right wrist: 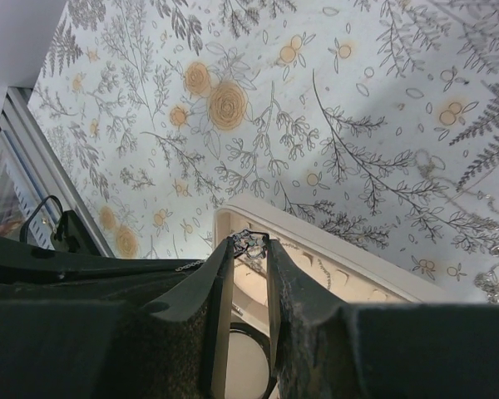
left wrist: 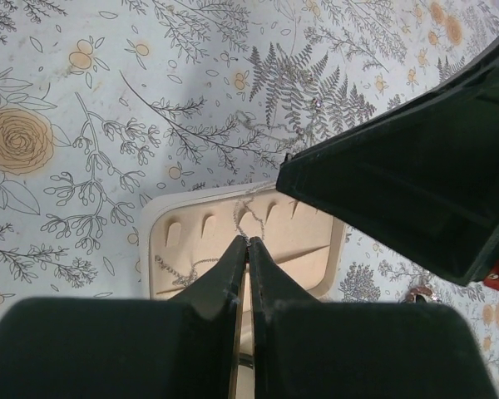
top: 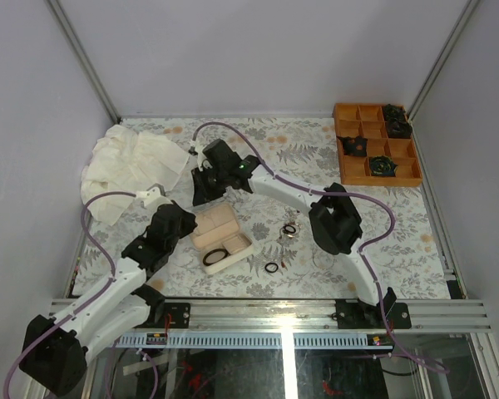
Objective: Organize the mixed jewelry
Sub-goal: Place the jewelry in the jewelry box.
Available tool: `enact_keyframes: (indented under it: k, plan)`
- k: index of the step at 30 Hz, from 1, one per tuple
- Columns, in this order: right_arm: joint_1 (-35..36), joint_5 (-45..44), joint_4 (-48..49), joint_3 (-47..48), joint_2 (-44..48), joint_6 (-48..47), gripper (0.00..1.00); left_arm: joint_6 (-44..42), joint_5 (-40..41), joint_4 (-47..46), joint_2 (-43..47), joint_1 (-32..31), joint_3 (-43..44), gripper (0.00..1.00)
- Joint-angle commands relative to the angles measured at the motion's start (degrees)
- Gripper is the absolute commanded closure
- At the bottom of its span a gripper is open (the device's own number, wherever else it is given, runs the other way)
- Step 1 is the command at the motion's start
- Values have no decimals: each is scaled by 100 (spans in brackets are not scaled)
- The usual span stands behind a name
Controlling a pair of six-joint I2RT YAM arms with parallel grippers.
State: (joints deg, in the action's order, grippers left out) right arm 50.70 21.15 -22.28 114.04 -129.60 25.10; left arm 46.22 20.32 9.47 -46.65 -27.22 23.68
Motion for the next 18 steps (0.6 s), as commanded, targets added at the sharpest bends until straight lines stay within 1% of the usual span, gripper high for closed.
enact_keyframes:
  k: [1, 6, 13, 18]
  plan:
    - [135, 197, 231, -197, 208, 80, 85, -69, 36, 97, 159, 47, 129, 100]
    - [176, 258, 378, -427, 314, 147, 85, -60, 13, 155, 262, 52, 137, 100]
    - [260, 254, 398, -505, 371, 153, 85, -51, -1, 280, 425, 49, 163, 100]
    - [296, 209, 468, -791, 577, 148, 85, -51, -53, 259, 438, 49, 163, 100]
